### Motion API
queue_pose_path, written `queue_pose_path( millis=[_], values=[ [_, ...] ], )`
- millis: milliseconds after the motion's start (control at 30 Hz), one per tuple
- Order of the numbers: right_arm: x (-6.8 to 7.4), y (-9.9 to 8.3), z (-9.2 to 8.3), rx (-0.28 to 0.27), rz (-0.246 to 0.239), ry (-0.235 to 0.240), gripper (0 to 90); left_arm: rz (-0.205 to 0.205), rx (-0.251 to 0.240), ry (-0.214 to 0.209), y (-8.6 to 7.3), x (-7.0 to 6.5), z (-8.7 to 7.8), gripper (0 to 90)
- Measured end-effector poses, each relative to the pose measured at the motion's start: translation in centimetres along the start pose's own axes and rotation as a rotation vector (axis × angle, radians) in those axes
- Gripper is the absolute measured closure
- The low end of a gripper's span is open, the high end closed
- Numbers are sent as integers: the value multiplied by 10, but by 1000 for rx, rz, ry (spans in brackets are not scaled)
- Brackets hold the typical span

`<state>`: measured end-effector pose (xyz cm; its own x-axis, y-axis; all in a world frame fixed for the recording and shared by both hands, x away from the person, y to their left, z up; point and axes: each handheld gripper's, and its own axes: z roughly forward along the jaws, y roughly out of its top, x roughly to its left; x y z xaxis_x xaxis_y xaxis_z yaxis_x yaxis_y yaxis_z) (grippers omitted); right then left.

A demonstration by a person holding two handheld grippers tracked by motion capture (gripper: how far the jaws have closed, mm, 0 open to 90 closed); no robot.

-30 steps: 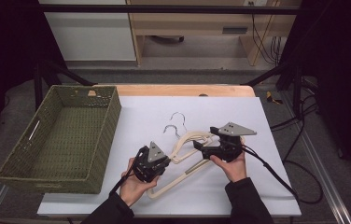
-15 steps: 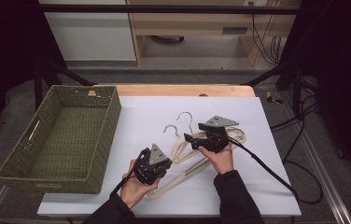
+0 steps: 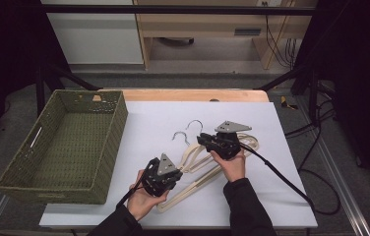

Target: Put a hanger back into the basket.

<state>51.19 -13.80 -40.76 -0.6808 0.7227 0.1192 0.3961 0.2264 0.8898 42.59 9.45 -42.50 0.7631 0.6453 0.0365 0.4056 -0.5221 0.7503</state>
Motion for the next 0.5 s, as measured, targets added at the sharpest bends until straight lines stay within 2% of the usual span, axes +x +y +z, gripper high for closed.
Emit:
queue_pose_path(
  millis=[33,100,300,367,400,500],
  values=[
    [0,0,0,10,-3,5,850,-5,5,-8,-1,0,0,815],
    [1,0,-2,10,-5,5,884,2,5,-8,-1,-1,1,815],
    [3,1,-8,19,-24,5,891,7,0,-23,-1,-4,-1,812],
    [4,1,-12,18,-40,3,893,-1,-11,-44,-1,-4,-3,806],
    [6,2,-16,18,-48,-3,894,-11,-18,-60,0,-4,-5,752],
    [8,2,-21,16,-58,-4,895,-14,-44,-81,4,-5,-10,707]
  ],
)
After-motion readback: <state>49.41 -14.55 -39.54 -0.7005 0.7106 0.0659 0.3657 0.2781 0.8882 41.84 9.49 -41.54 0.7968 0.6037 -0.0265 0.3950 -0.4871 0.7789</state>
